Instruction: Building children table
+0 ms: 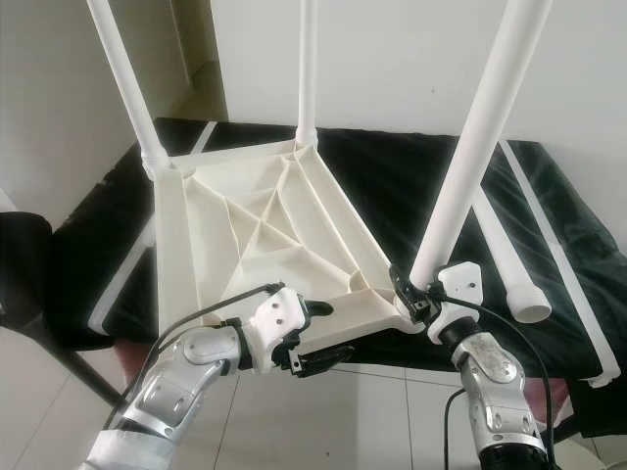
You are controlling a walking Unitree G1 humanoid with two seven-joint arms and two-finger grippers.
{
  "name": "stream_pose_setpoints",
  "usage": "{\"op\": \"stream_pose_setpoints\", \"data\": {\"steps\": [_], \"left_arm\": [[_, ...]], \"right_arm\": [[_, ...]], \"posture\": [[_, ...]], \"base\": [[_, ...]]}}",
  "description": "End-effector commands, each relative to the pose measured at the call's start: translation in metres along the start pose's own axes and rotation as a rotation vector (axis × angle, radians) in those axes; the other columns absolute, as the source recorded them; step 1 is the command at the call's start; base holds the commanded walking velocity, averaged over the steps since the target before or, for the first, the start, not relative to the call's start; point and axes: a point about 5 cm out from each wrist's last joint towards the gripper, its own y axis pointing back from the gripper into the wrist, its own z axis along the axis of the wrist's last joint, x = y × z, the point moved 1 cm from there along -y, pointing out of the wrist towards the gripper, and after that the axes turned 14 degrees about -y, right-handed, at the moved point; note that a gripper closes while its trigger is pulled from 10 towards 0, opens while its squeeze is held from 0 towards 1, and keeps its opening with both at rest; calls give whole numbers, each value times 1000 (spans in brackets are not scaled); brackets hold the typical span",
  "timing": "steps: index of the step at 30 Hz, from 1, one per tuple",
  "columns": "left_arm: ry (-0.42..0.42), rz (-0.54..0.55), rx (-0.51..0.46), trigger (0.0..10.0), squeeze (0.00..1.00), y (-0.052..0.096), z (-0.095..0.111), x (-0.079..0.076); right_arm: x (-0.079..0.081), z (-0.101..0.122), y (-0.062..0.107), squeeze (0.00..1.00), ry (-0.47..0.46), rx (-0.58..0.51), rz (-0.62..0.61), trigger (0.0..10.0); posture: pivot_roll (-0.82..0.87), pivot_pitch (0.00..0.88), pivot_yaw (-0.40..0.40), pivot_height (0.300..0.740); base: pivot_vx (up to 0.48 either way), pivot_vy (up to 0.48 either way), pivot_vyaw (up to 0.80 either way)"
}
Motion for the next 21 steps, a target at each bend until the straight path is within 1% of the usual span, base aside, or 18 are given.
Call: {"op": "stream_pose_setpoints", "data": {"steps": [1,3,4,5,6,7,8,9,10,11,13,15,17,19,20,21], "left_arm": [[-23,76,11,10000,0,0,3,6],[-29,79,14,10000,0,0,3,7],[-28,80,16,10000,0,1,3,7],[-28,80,16,10000,0,1,3,7],[-27,79,17,10000,0,1,3,7],[-29,77,21,10000,0,1,2,6],[-29,77,21,10000,0,1,2,6],[-36,76,29,10000,0,2,2,6],[-36,76,29,10000,0,2,2,6],[-36,76,31,10000,0,2,1,6],[-41,72,35,10000,0,3,1,6],[-43,71,37,10000,0,3,0,7],[-43,72,38,10000,0,3,0,7],[-50,74,43,10000,0,1,0,9],[-52,77,45,10000,0,0,0,9],[-52,77,45,10000,0,0,0,9]], "right_arm": [[0,-6,3,0,-14,12,-71,10000],[2,-8,3,0,-27,7,-120,10000],[1,-12,3,0,-23,30,-155,10000],[1,-12,3,0,-23,30,-155,10000],[-1,-13,3,0,-6,31,-191,10000],[1,-15,2,0,-16,33,-218,10000],[1,-15,2,0,-16,33,-218,10000],[5,-17,2,0,-70,13,-292,10000],[5,-17,2,0,-70,13,-292,10000],[7,-18,2,0,-106,7,-316,10000],[10,-24,3,0,-130,11,-438,10000],[14,-29,5,0,-122,27,-539,10000],[15,-30,6,0,-123,28,-560,10000],[24,-31,4,0,-116,-13,-635,10000],[30,-34,1,0,-153,-17,-655,10000],[30,-34,1,0,-153,-17,-655,10000]], "posture": [[-9,9,-15,740],[-9,9,-15,740],[-9,12,-12,740],[-9,12,-12,740],[-7,12,-11,740],[-4,14,-10,740],[-4,14,-10,740],[-5,15,-6,740],[-5,15,-6,740],[-5,15,-6,740],[-4,18,-3,740],[-6,18,-1,740],[-6,18,-1,740],[-11,15,0,740],[-14,14,2,740],[-14,14,2,740]], "base": [[0,0,0],[0,0,0],[0,0,0],[0,0,0],[0,0,0],[0,0,0],[0,0,0],[0,0,0],[0,0,0],[0,0,0],[0,0,0],[0,0,0],[0,0,0],[0,0,0],[0,0,0],[0,0,0]]}}
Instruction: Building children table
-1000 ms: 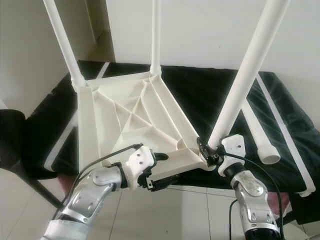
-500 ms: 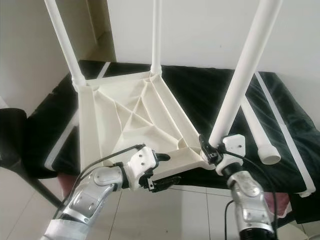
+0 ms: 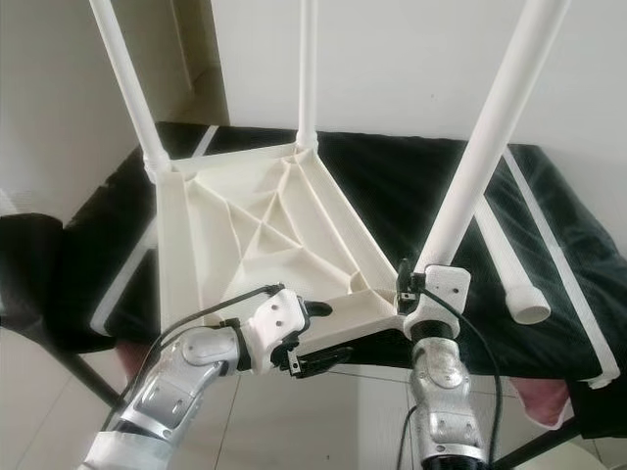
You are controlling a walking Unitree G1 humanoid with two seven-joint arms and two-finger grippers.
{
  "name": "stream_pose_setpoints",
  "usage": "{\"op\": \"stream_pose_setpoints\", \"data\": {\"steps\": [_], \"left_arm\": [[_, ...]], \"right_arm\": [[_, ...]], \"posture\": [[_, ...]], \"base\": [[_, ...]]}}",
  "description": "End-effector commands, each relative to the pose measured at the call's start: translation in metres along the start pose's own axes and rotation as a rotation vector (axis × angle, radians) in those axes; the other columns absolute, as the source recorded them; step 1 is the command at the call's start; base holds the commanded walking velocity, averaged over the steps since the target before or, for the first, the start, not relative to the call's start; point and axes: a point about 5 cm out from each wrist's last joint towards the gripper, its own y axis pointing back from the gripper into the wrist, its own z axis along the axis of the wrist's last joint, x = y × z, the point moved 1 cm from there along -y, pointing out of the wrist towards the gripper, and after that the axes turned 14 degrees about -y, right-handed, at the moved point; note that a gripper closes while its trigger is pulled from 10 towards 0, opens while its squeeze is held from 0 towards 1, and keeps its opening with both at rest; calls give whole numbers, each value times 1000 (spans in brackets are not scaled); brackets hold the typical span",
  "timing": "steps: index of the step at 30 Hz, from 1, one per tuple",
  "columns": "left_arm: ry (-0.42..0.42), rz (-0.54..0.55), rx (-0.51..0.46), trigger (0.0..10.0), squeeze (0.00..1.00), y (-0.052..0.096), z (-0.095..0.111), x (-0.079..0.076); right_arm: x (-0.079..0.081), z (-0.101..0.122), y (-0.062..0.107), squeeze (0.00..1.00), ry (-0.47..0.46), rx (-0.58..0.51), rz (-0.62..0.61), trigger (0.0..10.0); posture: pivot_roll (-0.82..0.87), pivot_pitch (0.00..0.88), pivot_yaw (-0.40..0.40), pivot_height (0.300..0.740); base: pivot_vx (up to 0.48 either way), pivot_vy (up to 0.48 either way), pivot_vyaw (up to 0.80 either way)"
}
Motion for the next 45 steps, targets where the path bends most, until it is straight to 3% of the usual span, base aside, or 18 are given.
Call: {"op": "stream_pose_setpoints", "data": {"steps": [1,5,9,11,12,13,14,22,23,24,25,27,37,39,40,42,43,45], "left_arm": [[-18,83,24,10000,0,-3,-1,7],[-13,80,14,10000,0,-4,2,6],[-17,75,10,10000,0,-5,2,6],[-19,75,9,10000,0,-5,2,7],[-20,77,12,10000,0,-5,2,8],[-20,77,12,10000,0,-5,2,8],[-22,77,12,10000,0,-6,2,8],[-14,69,-2,10000,0,-6,3,5],[-13,70,-1,10000,0,-6,3,5],[-13,70,-1,10000,0,-6,3,5],[-13,71,-1,10000,0,-6,3,5],[-13,71,-1,10000,0,-6,3,5],[-27,58,1,10000,0,-7,3,4],[-33,59,3,10000,0,-7,2,5],[-32,61,4,10000,0,-7,2,5],[-31,63,4,10000,0,-7,2,5],[-34,62,4,10000,0,-8,2,6],[-36,61,1,10000,0,-9,3,6]], "right_arm": [[-2,-22,8,0,-35,88,-85,10000],[12,-19,7,0,-77,68,-33,10000],[12,-14,7,0,-71,53,-12,10000],[10,-13,7,67,-71,51,-12,10000],[10,-10,7,718,-60,40,-6,10000],[10,-10,7,718,-60,40,-6,10000],[10,-9,7,1000,-56,39,-10,10000],[1,1,3,1000,-35,4,59,10000],[-3,4,1,804,-28,6,100,10000],[-3,4,1,804,-28,6,100,10000],[-6,6,-1,0,-17,12,137,10000],[-6,6,-1,0,-17,12,137,10000],[-10,2,-12,0,110,143,505,10000],[-10,3,-15,0,135,162,571,9490],[-10,3,-16,0,142,171,588,7294],[-10,2,-16,0,146,178,598,7294],[-9,2,-18,0,150,185,613,3843],[-9,2,-21,0,162,197,637,3608]], "posture": [[-15,12,8,740],[-18,9,13,740],[-24,8,12,740],[-27,8,13,740],[-27,8,13,740],[-27,8,13,740],[-27,7,14,740],[-22,0,9,740],[-21,0,9,740],[-21,0,9,740],[-20,0,9,740],[-20,0,9,740],[-22,0,10,740],[-23,0,10,740],[-24,0,12,740],[-24,0,12,740],[-24,0,11,740],[-20,0,10,740]], "base": [[0,0,0],[0,0,0],[0,0,0],[0,0,0],[0,0,0],[0,0,0],[0,0,0],[0,0,0],[0,0,0],[0,0,0],[0,0,0],[0,0,0],[0,0,0],[0,0,0],[0,0,0],[0,0,0],[0,0,0],[0,0,0]]}}
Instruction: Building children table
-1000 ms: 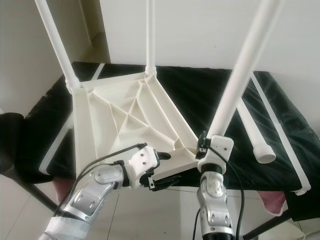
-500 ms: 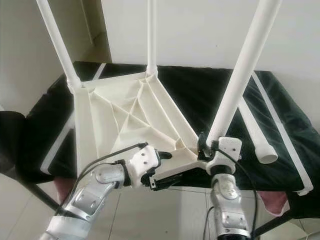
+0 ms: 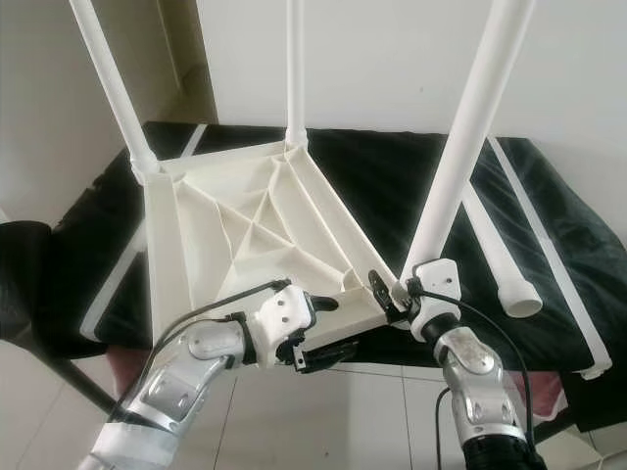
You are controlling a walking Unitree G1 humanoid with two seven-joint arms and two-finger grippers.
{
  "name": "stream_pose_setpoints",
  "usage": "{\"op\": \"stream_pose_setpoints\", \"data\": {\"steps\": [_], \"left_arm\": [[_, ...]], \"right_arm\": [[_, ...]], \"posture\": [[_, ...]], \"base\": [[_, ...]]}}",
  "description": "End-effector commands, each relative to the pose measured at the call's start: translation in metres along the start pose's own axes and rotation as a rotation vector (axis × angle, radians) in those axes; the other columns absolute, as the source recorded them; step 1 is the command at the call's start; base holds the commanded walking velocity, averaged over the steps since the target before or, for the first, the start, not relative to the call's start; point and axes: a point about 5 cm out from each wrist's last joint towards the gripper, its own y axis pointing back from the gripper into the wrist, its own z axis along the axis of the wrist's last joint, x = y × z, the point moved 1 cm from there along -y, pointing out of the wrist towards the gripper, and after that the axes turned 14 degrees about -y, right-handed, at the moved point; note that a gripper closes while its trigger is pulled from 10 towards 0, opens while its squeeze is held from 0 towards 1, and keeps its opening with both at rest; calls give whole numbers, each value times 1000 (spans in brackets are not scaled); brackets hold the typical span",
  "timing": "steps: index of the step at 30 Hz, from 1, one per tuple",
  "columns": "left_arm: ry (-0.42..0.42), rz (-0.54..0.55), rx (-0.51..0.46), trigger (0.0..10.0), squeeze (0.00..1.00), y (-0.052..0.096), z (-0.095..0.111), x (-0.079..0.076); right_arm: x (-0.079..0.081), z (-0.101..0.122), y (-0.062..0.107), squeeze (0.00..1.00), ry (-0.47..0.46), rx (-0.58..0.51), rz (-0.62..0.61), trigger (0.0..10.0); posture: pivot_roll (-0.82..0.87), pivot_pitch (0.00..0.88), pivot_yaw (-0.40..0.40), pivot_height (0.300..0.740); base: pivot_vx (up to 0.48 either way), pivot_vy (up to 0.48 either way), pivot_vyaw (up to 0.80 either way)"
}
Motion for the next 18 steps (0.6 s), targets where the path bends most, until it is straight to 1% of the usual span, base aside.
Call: {"op": "stream_pose_setpoints", "data": {"steps": [1,5,8,11,13,14,15,18], "left_arm": [[-14,69,28,10000,0,-2,-2,5],[-17,71,28,10000,0,-2,-1,5],[-18,72,29,10000,0,-2,-2,5],[-18,74,27,10000,0,-2,-1,5],[-18,74,27,10000,0,-2,-1,5],[-19,73,28,10000,0,-2,-2,4],[-20,70,28,10000,0,-2,-2,3],[-20,69,27,10000,0,-2,-2,3]], "right_arm": [[2,-1,-6,0,15,17,48,0],[-2,-2,-6,0,25,28,47,0],[-4,-3,-5,0,15,29,42,0],[-5,-7,-3,0,-25,30,22,0],[-5,-7,-3,0,-25,30,22,0],[-5,-8,-2,0,-46,22,-2,4627],[-2,-10,-2,0,-83,12,-55,10000],[0,-11,-3,0,-106,4,-81,10000]], "posture": [[-17,0,7,740],[-13,0,6,740],[-11,0,4,740],[-11,0,3,740],[-11,0,3,740],[-12,0,3,740],[-15,0,1,740],[-15,0,1,740]], "base": [[0,0,0],[0,0,0],[0,0,0],[0,0,0],[0,0,0],[0,0,0],[0,0,0],[0,0,0]]}}
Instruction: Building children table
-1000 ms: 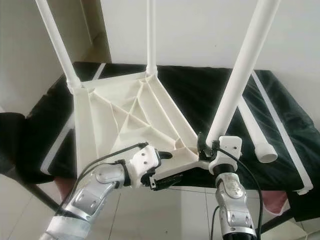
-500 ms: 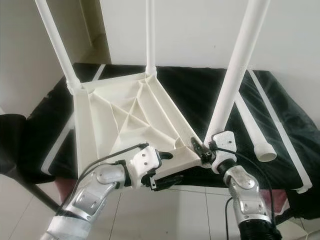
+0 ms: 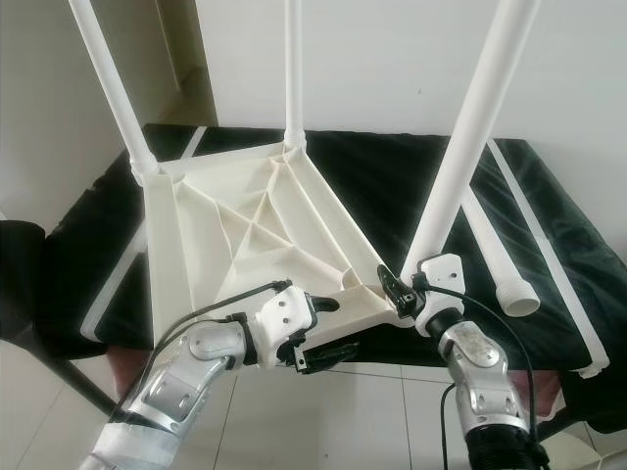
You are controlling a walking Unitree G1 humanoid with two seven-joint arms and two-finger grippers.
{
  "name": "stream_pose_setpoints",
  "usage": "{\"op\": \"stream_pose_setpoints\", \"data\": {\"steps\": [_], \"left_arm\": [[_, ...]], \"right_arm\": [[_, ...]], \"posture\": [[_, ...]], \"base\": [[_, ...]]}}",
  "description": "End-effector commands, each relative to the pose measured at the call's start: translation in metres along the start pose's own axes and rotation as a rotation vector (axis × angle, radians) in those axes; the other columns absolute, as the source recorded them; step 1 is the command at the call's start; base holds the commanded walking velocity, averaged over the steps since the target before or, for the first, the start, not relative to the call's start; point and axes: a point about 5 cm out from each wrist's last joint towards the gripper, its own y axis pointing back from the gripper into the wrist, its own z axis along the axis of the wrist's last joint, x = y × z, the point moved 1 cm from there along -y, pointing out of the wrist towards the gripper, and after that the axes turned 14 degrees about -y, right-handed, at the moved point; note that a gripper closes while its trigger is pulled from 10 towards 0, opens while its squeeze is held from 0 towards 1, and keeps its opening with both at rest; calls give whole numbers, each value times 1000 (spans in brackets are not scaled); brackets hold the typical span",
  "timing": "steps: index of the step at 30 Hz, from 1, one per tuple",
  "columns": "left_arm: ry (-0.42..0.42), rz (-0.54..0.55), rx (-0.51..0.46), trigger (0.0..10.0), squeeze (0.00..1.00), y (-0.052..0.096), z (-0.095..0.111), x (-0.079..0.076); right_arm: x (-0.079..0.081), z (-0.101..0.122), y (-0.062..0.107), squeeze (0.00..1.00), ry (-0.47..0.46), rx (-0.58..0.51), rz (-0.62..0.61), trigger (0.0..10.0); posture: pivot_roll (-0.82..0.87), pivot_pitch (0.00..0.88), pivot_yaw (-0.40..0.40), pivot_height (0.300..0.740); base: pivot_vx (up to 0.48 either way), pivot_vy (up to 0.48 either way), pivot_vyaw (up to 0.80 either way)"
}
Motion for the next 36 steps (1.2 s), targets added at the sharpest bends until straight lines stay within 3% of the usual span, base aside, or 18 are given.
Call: {"op": "stream_pose_setpoints", "data": {"steps": [1,7,12,14,15,16,17,23,33,34,36], "left_arm": [[-10,70,33,10000,0,-1,-3,3],[-3,62,41,10000,0,-1,-6,0],[0,61,38,10000,0,-2,-5,0],[0,63,37,10000,0,-3,-5,1],[0,63,37,10000,0,-3,-5,1],[0,67,37,10000,0,-4,-5,1],[2,70,36,10000,0,-4,-5,1],[10,71,24,10000,0,-6,-2,0],[3,82,24,10000,0,-7,-2,5],[3,82,24,10000,0,-7,-2,5],[5,83,22,10000,0,-7,-2,4]], "right_arm": [[3,-11,1,0,-43,40,-35,10000],[3,-14,1,0,-71,20,-257,10000],[4,-15,3,0,-101,-5,-355,10000],[13,-19,6,0,-136,-39,-497,10000],[13,-19,6,0,-136,-39,-497,10000],[21,-24,7,0,-189,-51,-604,10000],[24,-25,7,0,-206,-53,-637,10000],[36,-21,3,0,-230,-69,-607,10000],[33,-16,5,0,-194,-74,-593,10000],[33,-15,5,1000,-193,-78,-593,10000],[33,-11,7,1000,-191,-98,-545,10000]], "posture": [[-16,0,5,740],[-22,0,6,740],[-22,0,6,740],[-22,0,-1,740],[-22,0,-1,740],[-21,0,-6,740],[-19,0,-6,740],[-23,0,-5,740],[-24,0,-11,740],[-24,0,-11,740],[-27,0,-11,740]], "base": [[0,0,0],[0,0,0],[0,0,0],[0,0,0],[0,0,0],[0,0,0],[0,0,0],[0,0,0],[0,0,0],[0,0,0],[0,0,0]]}}
